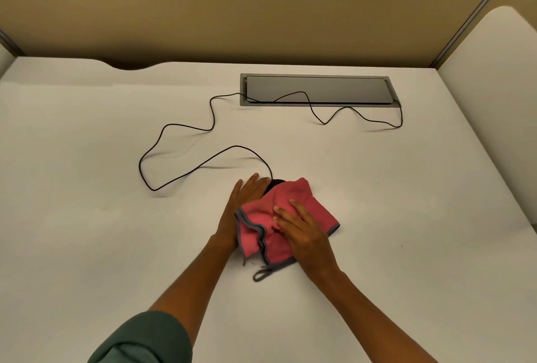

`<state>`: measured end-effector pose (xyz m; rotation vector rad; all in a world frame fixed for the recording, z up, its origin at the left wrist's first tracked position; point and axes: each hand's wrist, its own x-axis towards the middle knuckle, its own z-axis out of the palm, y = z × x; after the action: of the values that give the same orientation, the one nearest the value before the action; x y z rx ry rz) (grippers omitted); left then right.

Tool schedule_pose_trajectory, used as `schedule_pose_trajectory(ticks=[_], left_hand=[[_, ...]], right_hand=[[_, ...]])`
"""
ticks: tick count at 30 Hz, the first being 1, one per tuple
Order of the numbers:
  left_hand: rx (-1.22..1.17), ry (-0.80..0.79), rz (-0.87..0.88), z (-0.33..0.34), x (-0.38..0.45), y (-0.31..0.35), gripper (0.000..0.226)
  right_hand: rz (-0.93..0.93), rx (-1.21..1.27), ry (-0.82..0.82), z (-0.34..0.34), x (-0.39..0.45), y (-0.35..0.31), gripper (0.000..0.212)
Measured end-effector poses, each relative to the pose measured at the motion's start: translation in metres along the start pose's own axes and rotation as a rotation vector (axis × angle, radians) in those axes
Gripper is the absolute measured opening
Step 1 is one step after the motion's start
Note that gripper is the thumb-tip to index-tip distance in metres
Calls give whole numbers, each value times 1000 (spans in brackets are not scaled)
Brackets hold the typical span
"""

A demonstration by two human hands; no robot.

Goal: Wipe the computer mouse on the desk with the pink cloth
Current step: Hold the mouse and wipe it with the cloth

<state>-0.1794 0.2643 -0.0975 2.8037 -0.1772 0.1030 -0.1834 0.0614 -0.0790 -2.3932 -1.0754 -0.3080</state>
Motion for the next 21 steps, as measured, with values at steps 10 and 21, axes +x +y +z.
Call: schedule_pose_trajectory(ticks=[10,21], left_hand=[[-164,-81,-77,-7,3,8,74],[-169,-75,2,0,3,2,81]], right_hand=[[-123,30,-173,-34,0,21,32],[829,29,-206,-1,54,-64,94]])
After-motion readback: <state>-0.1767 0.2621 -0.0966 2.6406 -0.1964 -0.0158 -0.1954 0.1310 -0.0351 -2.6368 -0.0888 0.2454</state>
